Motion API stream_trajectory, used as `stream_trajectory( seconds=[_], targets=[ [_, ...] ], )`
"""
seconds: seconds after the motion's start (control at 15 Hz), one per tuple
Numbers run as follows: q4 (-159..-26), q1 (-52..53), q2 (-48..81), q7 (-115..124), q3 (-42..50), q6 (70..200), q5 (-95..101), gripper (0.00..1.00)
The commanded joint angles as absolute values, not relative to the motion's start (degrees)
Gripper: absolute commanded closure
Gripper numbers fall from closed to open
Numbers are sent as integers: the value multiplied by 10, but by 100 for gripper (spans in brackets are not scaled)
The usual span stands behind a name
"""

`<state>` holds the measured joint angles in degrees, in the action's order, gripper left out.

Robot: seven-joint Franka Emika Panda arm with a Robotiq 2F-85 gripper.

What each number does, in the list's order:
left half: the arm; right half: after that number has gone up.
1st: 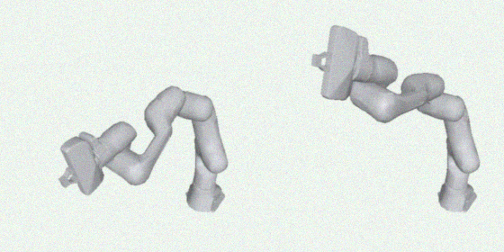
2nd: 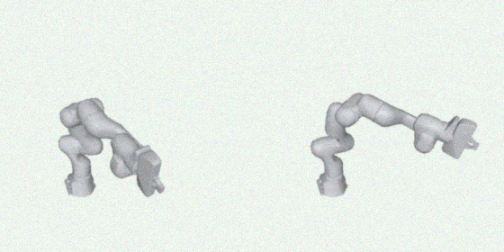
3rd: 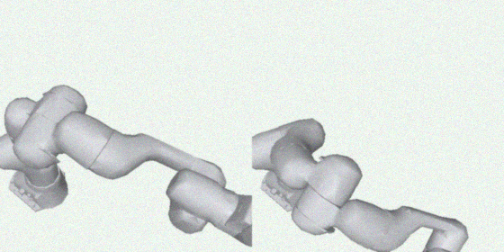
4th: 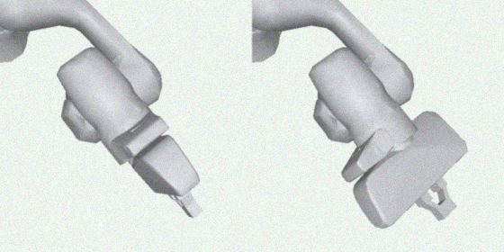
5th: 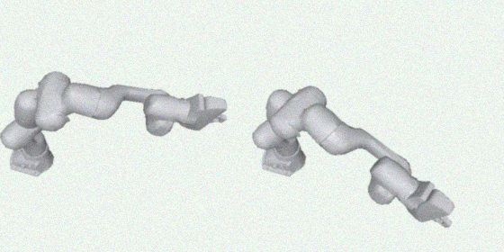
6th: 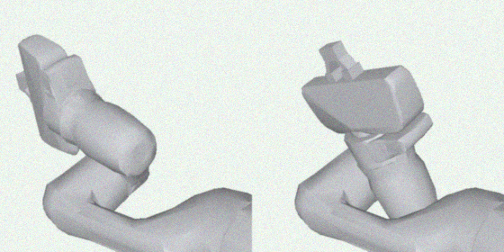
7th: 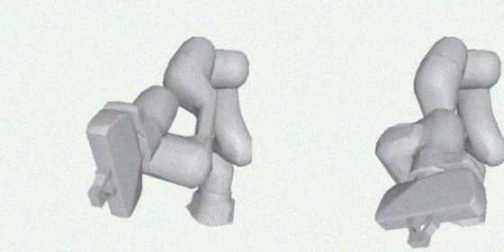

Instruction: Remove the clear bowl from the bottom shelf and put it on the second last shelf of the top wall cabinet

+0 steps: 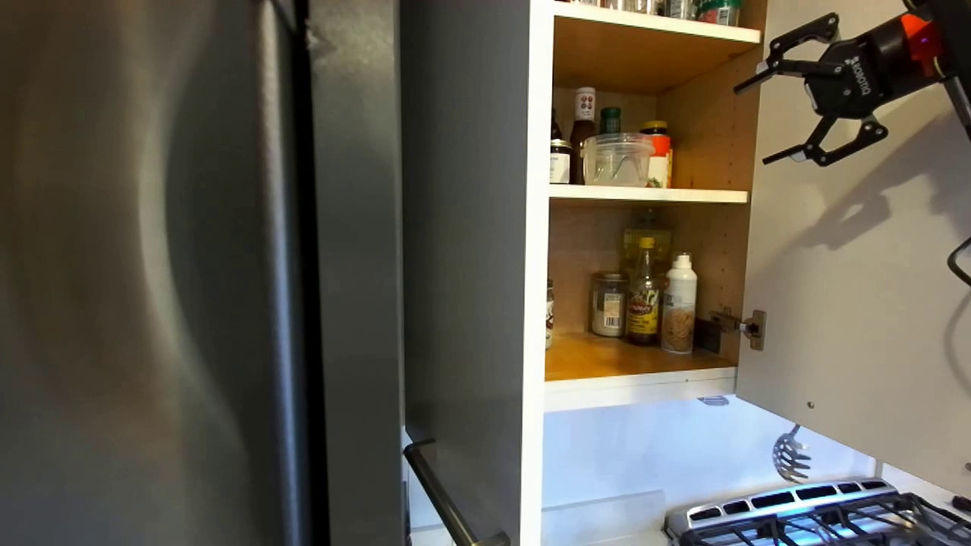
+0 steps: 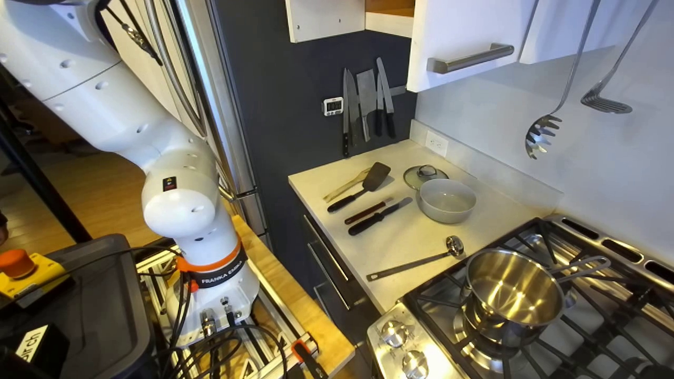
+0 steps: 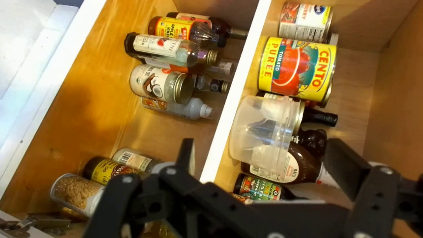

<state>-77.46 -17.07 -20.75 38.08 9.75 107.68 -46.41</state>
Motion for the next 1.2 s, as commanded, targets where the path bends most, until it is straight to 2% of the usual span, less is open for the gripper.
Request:
stream_trajectory(
  seconds=[0.0, 1.13],
  targets=[
    [-876, -152, -286, 356, 97, 1119, -446, 0],
    [-1046, -149, -444, 363, 101, 1113, -436, 0]
  ],
)
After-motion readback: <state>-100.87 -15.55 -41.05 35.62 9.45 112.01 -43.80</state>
